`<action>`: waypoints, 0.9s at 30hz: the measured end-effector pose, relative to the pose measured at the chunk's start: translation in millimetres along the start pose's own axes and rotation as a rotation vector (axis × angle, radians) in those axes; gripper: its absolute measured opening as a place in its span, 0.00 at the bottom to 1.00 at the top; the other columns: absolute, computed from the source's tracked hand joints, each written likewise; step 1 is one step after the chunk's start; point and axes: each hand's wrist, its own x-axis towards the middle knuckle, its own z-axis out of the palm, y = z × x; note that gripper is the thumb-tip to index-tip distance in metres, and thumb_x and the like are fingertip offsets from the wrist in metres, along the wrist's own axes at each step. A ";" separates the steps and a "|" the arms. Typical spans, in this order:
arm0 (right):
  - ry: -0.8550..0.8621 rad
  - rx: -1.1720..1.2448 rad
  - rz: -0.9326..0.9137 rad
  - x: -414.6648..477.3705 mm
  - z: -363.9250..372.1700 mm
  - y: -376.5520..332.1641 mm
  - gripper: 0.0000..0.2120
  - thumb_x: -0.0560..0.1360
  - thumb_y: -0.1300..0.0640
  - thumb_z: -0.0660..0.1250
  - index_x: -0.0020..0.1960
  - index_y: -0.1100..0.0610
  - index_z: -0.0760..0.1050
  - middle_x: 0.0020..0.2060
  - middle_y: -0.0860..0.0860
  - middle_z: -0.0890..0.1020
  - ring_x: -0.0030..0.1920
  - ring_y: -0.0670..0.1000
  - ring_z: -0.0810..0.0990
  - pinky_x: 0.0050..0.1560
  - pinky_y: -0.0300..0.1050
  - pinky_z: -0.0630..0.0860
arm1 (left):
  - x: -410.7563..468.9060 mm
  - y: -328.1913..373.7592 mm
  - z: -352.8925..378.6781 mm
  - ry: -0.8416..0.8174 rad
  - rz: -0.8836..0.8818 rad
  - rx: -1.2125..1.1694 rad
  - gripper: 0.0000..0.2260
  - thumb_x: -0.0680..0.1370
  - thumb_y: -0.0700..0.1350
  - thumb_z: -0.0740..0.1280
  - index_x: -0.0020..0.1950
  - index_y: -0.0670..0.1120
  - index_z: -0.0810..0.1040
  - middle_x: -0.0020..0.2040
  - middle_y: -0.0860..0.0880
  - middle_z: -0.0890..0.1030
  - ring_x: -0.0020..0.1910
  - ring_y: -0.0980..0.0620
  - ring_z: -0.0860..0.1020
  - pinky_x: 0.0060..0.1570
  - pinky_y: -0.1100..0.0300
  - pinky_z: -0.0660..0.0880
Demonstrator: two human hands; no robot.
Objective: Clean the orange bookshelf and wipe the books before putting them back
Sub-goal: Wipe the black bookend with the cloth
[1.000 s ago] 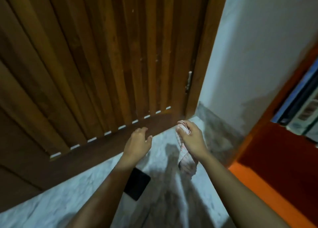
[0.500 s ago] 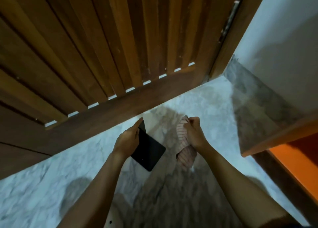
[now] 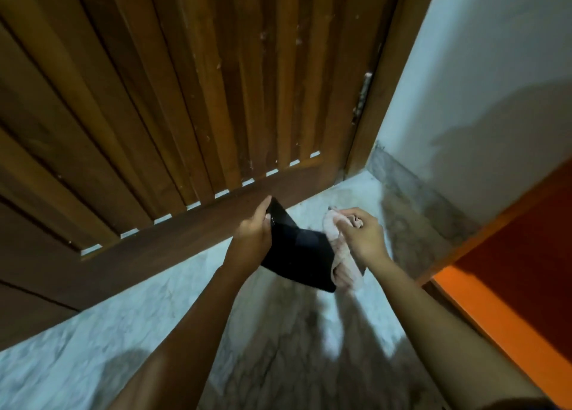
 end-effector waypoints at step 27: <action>0.406 -0.303 -0.579 -78.4 -116.3 -109.0 0.15 0.75 0.65 0.64 0.61 0.58 0.77 0.53 0.54 0.81 0.54 0.54 0.74 0.54 0.39 0.67 | -85.7 228.8 -57.2 0.459 0.497 -0.593 0.16 0.81 0.36 0.59 0.68 0.41 0.71 0.54 0.57 0.74 0.42 0.81 0.70 0.43 0.80 0.69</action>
